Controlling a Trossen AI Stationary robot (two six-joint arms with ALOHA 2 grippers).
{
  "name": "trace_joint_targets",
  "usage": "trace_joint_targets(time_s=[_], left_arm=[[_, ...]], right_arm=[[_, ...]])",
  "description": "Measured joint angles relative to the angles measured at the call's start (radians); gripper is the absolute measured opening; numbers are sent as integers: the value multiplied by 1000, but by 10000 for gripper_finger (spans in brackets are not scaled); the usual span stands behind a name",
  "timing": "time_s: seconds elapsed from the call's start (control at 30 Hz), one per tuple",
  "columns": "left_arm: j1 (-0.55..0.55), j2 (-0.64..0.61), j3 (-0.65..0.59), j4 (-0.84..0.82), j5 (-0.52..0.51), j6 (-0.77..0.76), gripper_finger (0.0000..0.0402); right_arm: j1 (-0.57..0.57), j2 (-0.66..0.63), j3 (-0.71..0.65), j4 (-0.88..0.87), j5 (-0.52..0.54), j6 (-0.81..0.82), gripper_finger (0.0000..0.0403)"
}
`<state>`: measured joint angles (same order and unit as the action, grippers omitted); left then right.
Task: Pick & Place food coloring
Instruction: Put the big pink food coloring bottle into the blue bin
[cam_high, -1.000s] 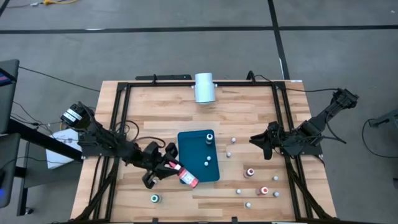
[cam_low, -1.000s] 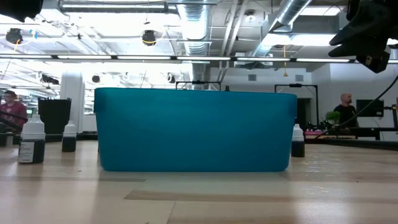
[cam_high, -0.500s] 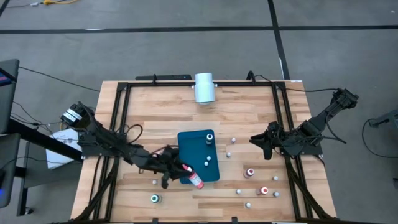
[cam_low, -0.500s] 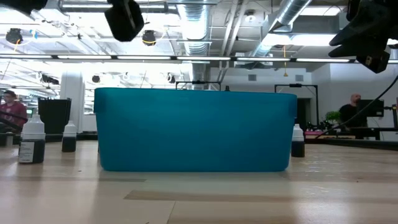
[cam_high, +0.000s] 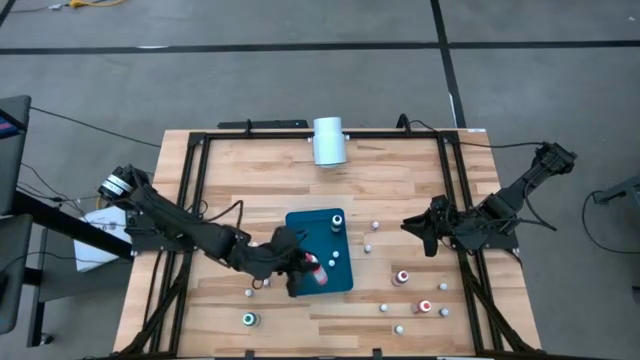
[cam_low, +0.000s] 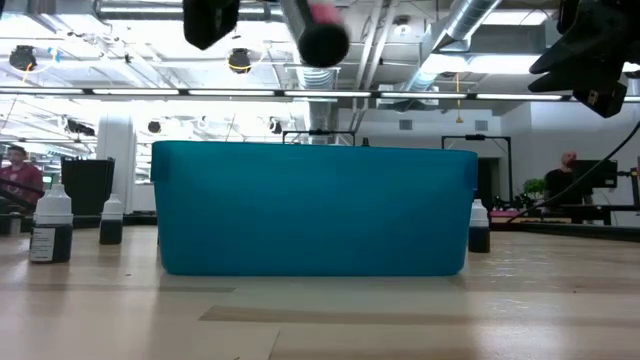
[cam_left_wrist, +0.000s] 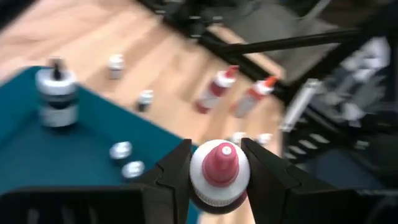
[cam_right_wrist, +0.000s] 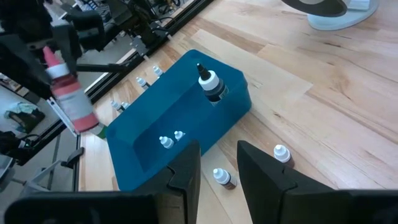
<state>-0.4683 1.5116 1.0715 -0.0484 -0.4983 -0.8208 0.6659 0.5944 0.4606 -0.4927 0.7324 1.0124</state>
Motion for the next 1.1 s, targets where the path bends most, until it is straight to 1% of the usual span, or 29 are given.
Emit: trace_joint_targets(time_s=[0.1, 0.33, 0.43, 0.63, 0.83, 0.97, 1.1], left_arm=[[0, 0, 46, -131, -55, -39, 108], [0, 0, 65, -239, -108, -129, 108], [0, 0, 65, -279, -138, -143, 108], [6, 0, 65, -326, -215, -134, 108], [41, 0, 65, -373, -233, -126, 108], [75, 0, 65, -391, -257, -86, 108], [116, 0, 65, -390, -259, -27, 108]], right_arm=[[0, 0, 0, 0, 0, 0, 95], [0, 0, 0, 0, 0, 0, 95], [0, 0, 0, 0, 0, 0, 95], [0, 0, 0, 0, 1, 0, 95], [0, 0, 0, 0, 1, 0, 95], [0, 0, 0, 0, 1, 0, 95], [0, 0, 0, 0, 1, 0, 95]])
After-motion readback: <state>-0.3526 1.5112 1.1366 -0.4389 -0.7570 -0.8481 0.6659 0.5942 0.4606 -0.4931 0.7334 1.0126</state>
